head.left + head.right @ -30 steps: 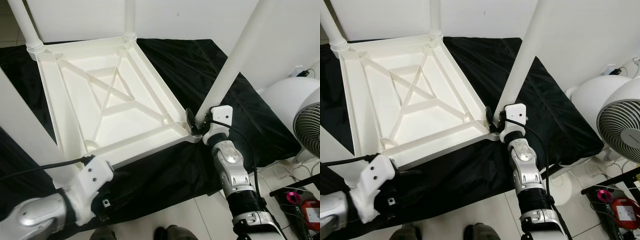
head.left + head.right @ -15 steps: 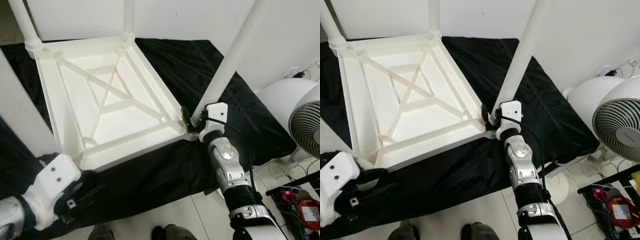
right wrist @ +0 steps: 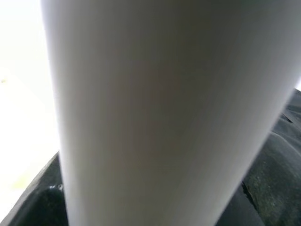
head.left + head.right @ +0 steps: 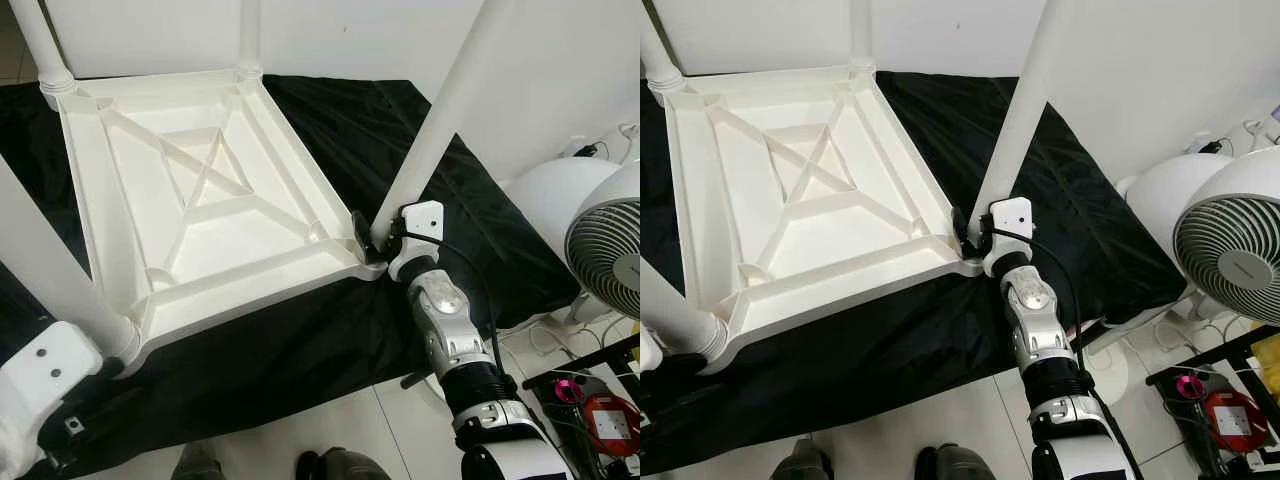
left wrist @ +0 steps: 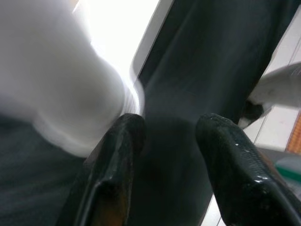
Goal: Building children table
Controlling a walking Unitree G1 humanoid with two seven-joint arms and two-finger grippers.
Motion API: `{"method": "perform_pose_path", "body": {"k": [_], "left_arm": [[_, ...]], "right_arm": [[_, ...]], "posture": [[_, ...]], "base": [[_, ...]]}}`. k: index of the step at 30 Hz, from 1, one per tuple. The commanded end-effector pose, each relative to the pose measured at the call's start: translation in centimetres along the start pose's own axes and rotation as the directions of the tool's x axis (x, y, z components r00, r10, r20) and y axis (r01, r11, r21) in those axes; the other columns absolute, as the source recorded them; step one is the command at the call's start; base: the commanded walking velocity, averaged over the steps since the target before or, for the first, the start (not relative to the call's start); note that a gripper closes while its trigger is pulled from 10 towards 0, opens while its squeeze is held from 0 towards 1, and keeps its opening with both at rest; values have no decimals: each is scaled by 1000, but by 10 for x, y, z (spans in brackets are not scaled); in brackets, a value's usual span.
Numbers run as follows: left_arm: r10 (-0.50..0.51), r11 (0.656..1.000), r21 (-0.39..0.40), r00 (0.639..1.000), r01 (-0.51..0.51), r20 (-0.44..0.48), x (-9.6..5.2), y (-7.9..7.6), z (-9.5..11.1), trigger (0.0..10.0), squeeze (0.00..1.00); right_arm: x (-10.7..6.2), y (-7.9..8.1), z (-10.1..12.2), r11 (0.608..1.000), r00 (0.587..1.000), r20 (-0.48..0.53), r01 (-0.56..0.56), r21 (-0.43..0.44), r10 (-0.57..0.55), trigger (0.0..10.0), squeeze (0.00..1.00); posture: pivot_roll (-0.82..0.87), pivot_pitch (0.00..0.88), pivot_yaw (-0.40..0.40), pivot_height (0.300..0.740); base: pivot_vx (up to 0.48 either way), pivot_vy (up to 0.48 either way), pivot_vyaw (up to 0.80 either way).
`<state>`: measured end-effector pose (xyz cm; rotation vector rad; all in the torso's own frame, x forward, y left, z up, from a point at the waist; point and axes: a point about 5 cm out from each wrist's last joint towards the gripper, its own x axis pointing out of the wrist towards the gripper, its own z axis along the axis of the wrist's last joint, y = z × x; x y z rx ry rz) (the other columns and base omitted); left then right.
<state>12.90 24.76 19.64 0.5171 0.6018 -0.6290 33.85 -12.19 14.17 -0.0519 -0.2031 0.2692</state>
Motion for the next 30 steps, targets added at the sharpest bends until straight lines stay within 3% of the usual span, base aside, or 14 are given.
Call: {"method": "perform_pose_path", "body": {"k": [1,11,13,15,18,20,22,24,26,30], "left_arm": [[103,995,2,993,-103,-61,-9,16,-9,10000,0],[218,976,2,970,-219,-104,-24,38,-21,10000,0],[385,923,-5,923,-385,0,-21,63,-15,10000,0],[416,909,-6,909,-416,35,-21,68,-12,10000,0],[492,870,-117,851,-478,184,-14,78,-3,10000,0],[514,858,-166,822,-487,245,-6,79,-2,10000,0],[518,855,-176,817,-487,254,-3,79,-3,10000,0],[517,854,-267,786,-447,337,10,76,-1,10000,0],[513,855,-307,772,-418,376,19,74,4,10000,0],[499,861,-349,748,-370,438,32,70,14,10000,0]], "right_arm": [[1,-5,0,1000,1000,2,17,0,-17,10000,0],[-1,-4,-3,1000,1000,-2,11,2,-11,10000,0],[-3,-6,-6,1000,1000,-10,13,-2,-13,10000,0],[-4,-7,-6,1000,1000,-13,14,-3,-14,10000,0],[-6,-12,-8,1000,999,-20,25,-13,-26,10000,0],[-7,-16,-9,999,999,-26,36,-23,-36,10000,0],[-8,-18,-9,999,999,-28,39,-26,-39,10000,0],[-9,-24,-9,998,998,-29,50,-32,-51,10000,0],[-10,-28,-10,998,998,-30,57,-37,-58,10000,0],[-12,-35,-11,996,996,-36,78,-45,-80,10000,0]], "posture": [[137,88,-136,740],[132,89,-131,740],[130,93,-132,740],[130,93,-132,740],[125,96,-128,740],[118,95,-128,740],[118,95,-128,740],[112,93,-124,740],[110,93,-123,740],[107,92,-122,740]], "base": [[0,0,0],[0,0,0],[0,0,0],[0,0,0],[0,0,0],[0,0,0],[0,0,0],[0,0,0],[0,0,0],[0,0,0]]}}
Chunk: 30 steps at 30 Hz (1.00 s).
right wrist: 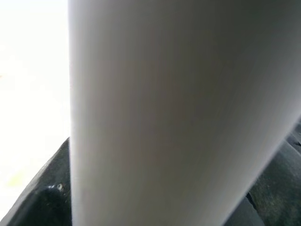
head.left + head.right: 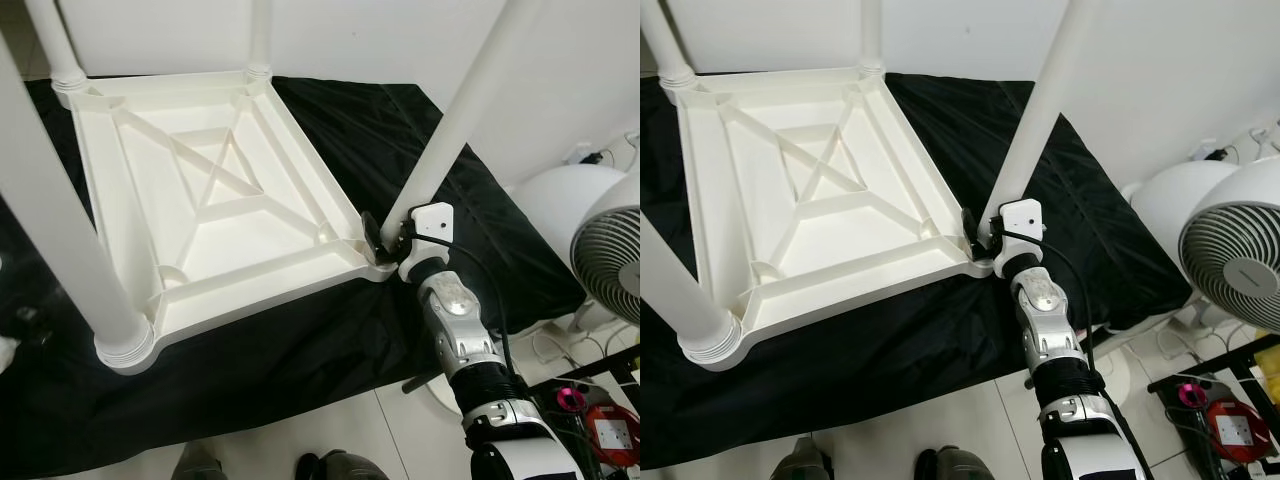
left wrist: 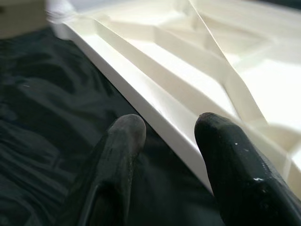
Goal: Building children table
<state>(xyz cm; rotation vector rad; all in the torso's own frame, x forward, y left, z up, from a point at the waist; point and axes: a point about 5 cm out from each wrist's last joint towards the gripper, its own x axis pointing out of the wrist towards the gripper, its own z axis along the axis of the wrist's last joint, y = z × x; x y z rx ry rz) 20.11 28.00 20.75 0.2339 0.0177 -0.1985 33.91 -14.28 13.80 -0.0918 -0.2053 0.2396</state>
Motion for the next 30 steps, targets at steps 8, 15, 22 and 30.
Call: {"method": "perform_pose_path", "body": {"k": [8,15,22,30], "left_arm": [[-120,987,-98,988,130,100,26,-38,5,10000,0],[-273,946,-124,943,299,192,36,-64,19,10000,0],[-367,905,-135,901,403,231,38,-77,27,10000,0],[-502,828,-140,829,543,247,38,-101,32,10000,0]], "right_arm": [[-13,-36,-12,989,988,-54,146,-28,-147,10000,0],[-23,-42,-18,969,968,-53,247,-15,-247,10000,0],[-32,-52,-20,925,925,-44,380,26,-378,10000,0],[-47,-82,-27,824,830,-84,558,99,-552,10000,0]], "posture": [[98,91,-112,740],[90,90,-98,740],[80,88,-83,740],[70,88,-67,740]], "base": [[0,0,0],[0,0,0],[0,0,0],[0,0,0]]}}
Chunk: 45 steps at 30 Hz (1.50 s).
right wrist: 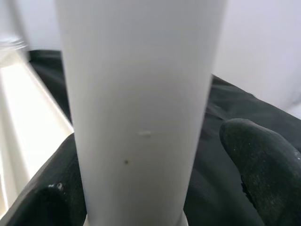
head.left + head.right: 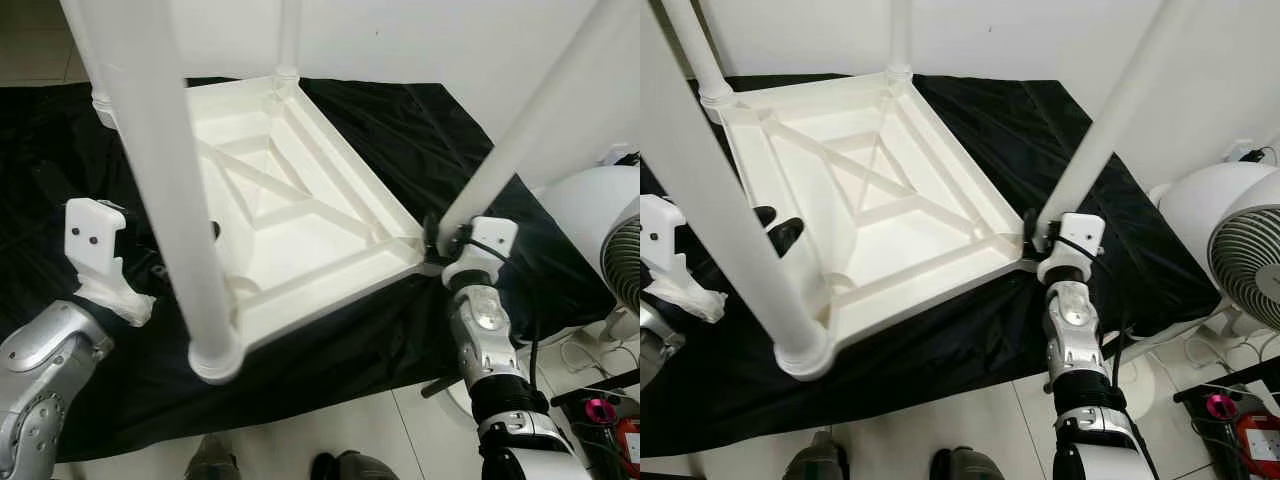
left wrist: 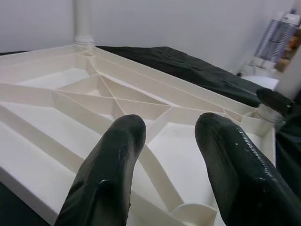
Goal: Building children table
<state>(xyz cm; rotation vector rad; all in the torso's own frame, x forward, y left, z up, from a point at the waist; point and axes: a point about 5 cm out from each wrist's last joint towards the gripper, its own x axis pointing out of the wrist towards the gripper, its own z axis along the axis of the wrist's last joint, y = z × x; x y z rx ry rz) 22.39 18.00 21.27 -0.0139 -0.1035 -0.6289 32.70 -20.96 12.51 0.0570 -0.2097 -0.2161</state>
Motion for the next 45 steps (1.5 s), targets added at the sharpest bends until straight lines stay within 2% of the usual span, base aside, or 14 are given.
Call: {"method": "perform_pose_path", "body": {"k": [1,6,13,16,19,21,24,25,27,32,34,37,41,45], "left_arm": [[-142,990,-2,990,142,-5,1,-12,2,10000,0],[-188,982,14,982,188,-12,4,-20,8,10000,0],[-195,980,31,981,195,-8,7,-21,13,10000,0],[-195,980,31,981,195,-8,7,-21,13,10000,0],[-178,983,40,984,179,-19,8,-19,11,10000,0],[-173,984,42,984,175,-33,9,-16,10,10000,0],[-174,983,48,984,176,-40,11,-14,11,10000,0],[-174,983,48,984,176,-40,11,-14,11,10000,0],[-187,981,50,981,189,-41,12,-14,11,10000,0],[-186,980,56,981,190,-62,12,-14,8,10000,0],[-170,982,73,982,176,-84,13,-12,3,10000,0],[-137,984,100,985,148,-107,15,-6,-2,10000,0],[-66,985,151,987,88,-147,19,10,-13,10000,0],[-8,983,180,986,39,-169,21,24,-18,10000,0]], "right_arm": [[-5,-28,-10,992,991,-51,125,6,-124,10000,0],[-2,-52,-7,985,983,-51,173,-22,-174,10000,0],[3,-68,-8,989,986,-81,145,-39,-147,10000,0],[3,-68,-8,989,986,-81,145,-39,-147,10000,0],[9,-69,-9,997,990,-119,66,-38,-70,10000,0],[19,-66,-5,999,990,-142,-16,-44,10,10000,0],[30,-64,2,997,989,-141,-41,-59,33,10000,0],[30,-64,2,997,989,-141,-41,-59,33,10000,0],[44,-66,18,995,995,-100,7,-98,-17,10000,0],[51,-68,28,993,996,-54,64,-100,-69,10000,0],[52,-52,31,1000,1000,-9,9,-28,-9,10000,0],[48,-40,30,999,999,29,-36,-2,36,10000,0],[39,-25,27,995,993,76,-96,5,95,10000,0],[30,-18,26,992,988,97,-123,13,121,10000,0]], "posture": [[70,88,-67,740],[67,88,-58,740],[71,92,-52,740],[71,92,-52,740],[69,95,-40,740],[68,94,-32,740],[67,93,-29,740],[67,93,-29,740],[72,84,-29,740],[79,78,-35,740],[88,73,-43,740],[88,73,-43,740],[83,65,-47,740],[59,60,-29,740]], "base": [[0,0,0],[0,0,0],[0,0,0],[0,0,0],[0,0,0],[0,0,0],[0,0,0],[0,0,0],[0,0,0],[0,0,0],[0,0,0],[0,0,0],[0,0,0],[0,0,0]]}}
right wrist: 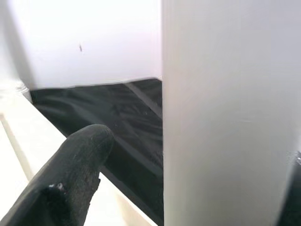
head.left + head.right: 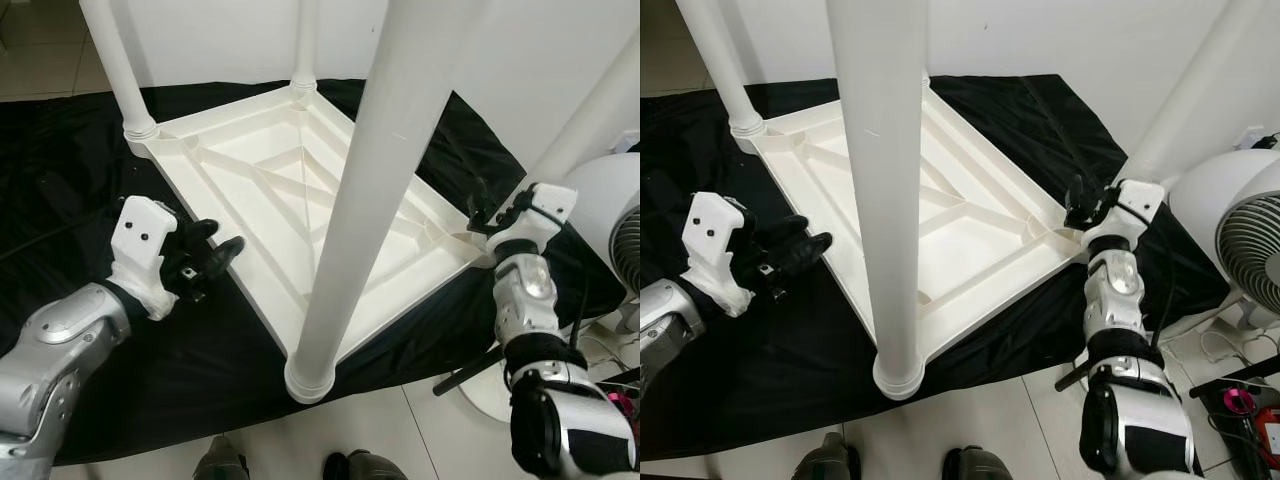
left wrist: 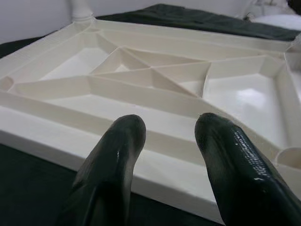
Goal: Building children table
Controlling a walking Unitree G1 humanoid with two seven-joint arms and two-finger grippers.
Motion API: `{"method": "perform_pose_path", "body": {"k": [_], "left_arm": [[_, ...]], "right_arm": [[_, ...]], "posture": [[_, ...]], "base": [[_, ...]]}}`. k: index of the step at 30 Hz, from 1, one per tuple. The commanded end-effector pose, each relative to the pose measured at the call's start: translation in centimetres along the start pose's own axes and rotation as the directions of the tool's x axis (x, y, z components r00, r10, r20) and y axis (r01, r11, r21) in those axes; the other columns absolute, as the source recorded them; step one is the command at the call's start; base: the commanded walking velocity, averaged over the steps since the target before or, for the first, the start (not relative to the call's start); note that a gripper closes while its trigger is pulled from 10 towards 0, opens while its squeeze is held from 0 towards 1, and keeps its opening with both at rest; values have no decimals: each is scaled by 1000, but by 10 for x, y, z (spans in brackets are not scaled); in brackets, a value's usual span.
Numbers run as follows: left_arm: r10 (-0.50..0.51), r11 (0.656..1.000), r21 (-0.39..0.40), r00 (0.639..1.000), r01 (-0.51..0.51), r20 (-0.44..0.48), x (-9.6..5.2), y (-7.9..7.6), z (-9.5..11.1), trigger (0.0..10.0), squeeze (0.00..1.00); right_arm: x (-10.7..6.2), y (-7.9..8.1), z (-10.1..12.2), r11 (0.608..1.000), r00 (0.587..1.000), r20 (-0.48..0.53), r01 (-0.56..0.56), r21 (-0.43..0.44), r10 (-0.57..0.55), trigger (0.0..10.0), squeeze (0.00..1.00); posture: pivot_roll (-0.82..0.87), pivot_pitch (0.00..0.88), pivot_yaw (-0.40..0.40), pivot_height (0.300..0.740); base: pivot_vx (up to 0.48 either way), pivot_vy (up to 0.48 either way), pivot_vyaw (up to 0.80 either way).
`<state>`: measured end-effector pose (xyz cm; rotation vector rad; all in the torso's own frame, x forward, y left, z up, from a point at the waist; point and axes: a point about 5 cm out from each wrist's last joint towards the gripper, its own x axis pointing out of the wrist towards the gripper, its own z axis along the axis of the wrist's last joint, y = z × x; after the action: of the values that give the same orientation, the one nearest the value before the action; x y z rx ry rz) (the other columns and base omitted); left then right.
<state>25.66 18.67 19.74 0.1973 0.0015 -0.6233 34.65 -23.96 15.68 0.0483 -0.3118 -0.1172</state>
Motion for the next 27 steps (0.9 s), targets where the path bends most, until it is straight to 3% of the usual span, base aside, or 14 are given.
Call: {"method": "perform_pose_path", "body": {"k": [1,4,10,16,17,22,26,27], "left_arm": [[20,999,28,1000,-19,-15,3,8,-3,10000,0],[98,992,85,994,-94,-45,13,28,-9,10000,0],[160,978,151,980,-143,-115,33,47,-18,10000,0],[211,961,220,961,-170,-179,49,62,-24,10000,0],[233,953,239,952,-183,-197,58,67,-24,10000,0],[240,950,249,950,-188,-201,63,71,-23,10000,0],[231,952,248,953,-181,-194,67,73,-21,10000,0],[228,952,248,955,-178,-191,69,75,-20,10000,0]], "right_arm": [[-5,7,-2,1000,1000,5,-25,15,25,10000,0],[-20,13,-2,997,998,16,-55,52,54,10000,0],[-42,29,3,979,983,19,-185,80,184,10000,0],[-59,36,8,965,969,8,-245,94,246,10000,0],[-66,35,13,961,966,19,-259,95,259,10000,0],[-69,29,16,971,975,32,-223,88,221,10000,0],[-75,18,23,988,989,64,-135,76,130,10000,0],[-80,13,26,990,993,78,-94,109,86,10000,0]], "posture": [[59,60,-29,740],[38,59,-17,740],[-14,71,12,740],[-50,82,36,740],[-72,89,54,740],[-82,91,65,740],[-94,92,84,740],[-99,94,91,740]], "base": [[0,0,0],[0,0,0],[0,0,0],[0,0,0],[0,0,0],[0,0,0],[0,0,0],[0,0,0]]}}
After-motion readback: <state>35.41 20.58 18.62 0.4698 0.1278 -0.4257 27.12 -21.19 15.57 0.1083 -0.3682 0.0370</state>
